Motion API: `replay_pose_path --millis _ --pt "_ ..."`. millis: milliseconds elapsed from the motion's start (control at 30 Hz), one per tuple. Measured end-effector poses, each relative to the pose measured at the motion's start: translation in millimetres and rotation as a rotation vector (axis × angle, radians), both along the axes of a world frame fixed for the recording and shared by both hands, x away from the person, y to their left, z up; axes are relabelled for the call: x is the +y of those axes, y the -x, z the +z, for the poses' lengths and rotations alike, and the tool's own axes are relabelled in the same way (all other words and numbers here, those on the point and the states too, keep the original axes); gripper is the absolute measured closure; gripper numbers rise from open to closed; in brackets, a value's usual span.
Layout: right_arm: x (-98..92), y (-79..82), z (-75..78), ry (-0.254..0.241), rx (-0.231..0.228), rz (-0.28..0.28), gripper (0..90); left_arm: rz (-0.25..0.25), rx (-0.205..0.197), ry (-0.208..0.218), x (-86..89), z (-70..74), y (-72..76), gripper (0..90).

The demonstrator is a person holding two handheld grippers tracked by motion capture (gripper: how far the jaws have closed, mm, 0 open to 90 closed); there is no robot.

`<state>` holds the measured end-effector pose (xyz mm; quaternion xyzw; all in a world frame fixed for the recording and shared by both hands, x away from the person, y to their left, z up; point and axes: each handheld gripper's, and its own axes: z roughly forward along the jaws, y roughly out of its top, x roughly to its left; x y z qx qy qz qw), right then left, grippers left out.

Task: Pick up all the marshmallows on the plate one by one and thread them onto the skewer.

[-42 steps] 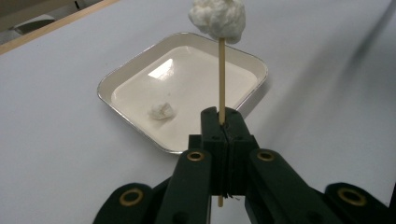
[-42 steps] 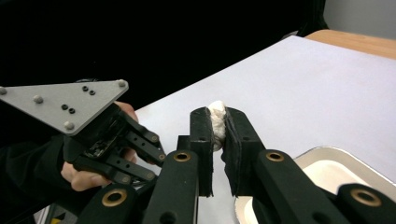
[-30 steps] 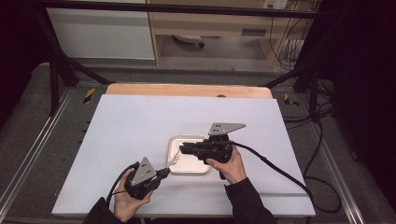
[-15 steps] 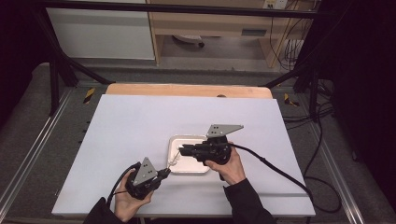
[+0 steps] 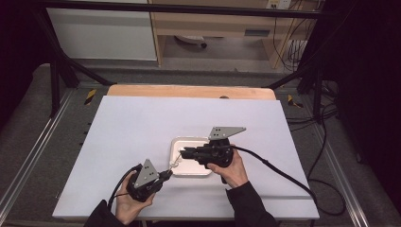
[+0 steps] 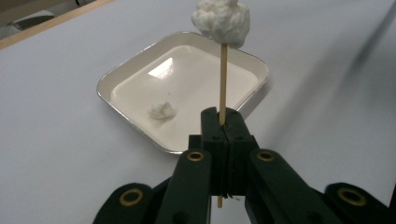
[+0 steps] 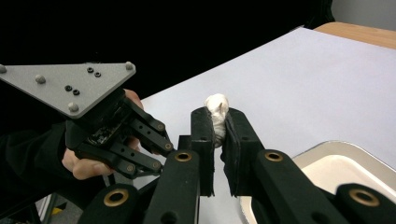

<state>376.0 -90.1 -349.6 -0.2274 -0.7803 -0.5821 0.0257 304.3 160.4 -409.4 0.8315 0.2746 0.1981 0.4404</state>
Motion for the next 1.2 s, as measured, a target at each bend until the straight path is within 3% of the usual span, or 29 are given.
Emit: replay_pose_path --millis 1200 --pt "7.8 0.1 -11.1 -0.005 0.022 0.014 83.6 0.0 0.005 0.006 0.9 1.7 -0.9 89.0"
